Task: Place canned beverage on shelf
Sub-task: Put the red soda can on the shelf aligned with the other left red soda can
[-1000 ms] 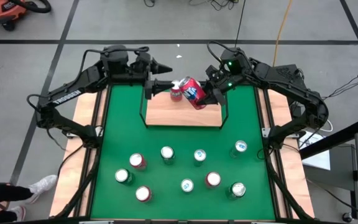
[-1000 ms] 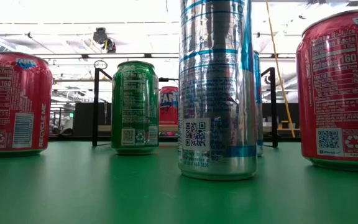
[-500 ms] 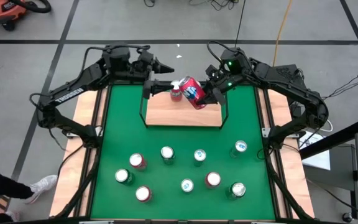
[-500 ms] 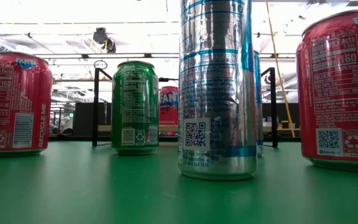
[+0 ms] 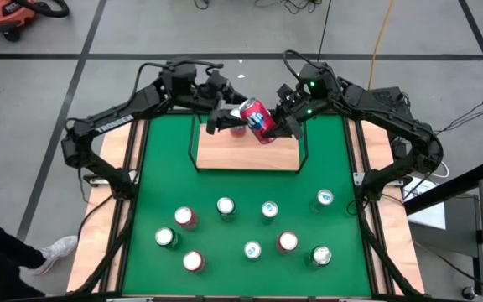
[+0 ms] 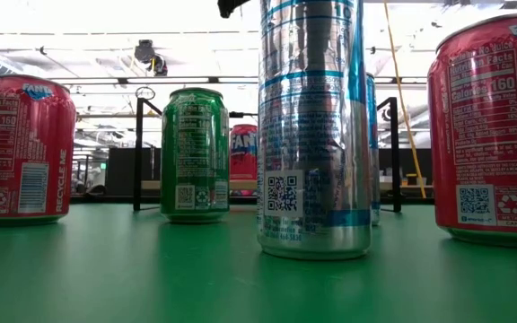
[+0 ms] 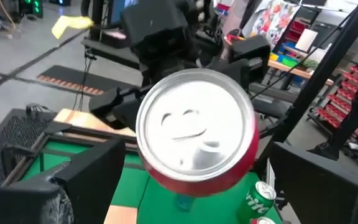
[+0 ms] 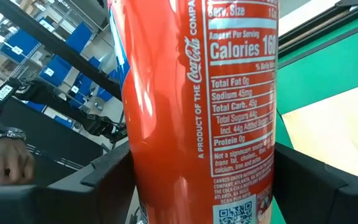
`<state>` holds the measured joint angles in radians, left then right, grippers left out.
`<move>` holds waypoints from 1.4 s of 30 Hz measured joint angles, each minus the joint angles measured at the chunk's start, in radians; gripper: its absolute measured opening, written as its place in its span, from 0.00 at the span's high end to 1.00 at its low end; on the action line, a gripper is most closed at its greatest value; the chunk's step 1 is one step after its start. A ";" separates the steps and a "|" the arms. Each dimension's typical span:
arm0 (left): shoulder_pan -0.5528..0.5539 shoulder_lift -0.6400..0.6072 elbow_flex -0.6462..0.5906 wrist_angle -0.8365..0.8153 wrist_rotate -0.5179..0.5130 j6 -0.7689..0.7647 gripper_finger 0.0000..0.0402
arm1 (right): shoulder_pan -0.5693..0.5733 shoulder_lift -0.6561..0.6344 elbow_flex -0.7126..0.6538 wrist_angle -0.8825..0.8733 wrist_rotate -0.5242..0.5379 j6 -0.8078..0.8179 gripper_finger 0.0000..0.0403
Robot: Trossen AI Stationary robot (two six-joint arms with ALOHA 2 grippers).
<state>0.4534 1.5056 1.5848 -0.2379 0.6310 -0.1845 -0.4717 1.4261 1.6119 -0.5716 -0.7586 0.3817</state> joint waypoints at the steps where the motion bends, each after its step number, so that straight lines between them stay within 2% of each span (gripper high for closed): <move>1: 0.000 0.008 0.000 0.009 0.006 -0.004 0.00 | 0.000 0.000 0.000 0.000 0.000 0.000 0.27; 7: -0.008 0.012 0.000 0.080 0.030 -0.047 0.02 | 0.000 0.000 0.000 0.001 0.002 -0.004 0.27; 14: -0.035 0.014 0.000 0.075 0.016 -0.045 0.14 | 0.002 0.001 0.000 0.014 -0.004 -0.009 0.27; 24: -0.054 0.014 0.000 0.068 -0.023 -0.063 0.22 | 0.003 0.024 0.001 0.023 -0.011 -0.030 0.27; 27: -0.071 0.013 0.000 0.068 -0.064 -0.080 0.21 | 0.004 0.029 0.001 0.023 -0.025 -0.035 0.26; 34: -0.080 0.013 0.000 0.053 -0.099 -0.081 0.08 | 0.003 0.033 0.001 0.022 0.000 -0.032 0.26; 38: -0.082 0.020 0.000 0.049 -0.099 -0.072 0.08 | 0.003 0.033 0.001 0.021 0.000 -0.039 0.26; 42: -0.083 0.025 0.000 0.047 -0.102 -0.072 0.12 | 0.002 0.033 0.001 0.019 0.002 -0.040 0.26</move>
<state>0.3706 1.5307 1.5848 -0.1911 0.5294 -0.2565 -0.4694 1.4590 1.6127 -0.5523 -0.7564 0.3412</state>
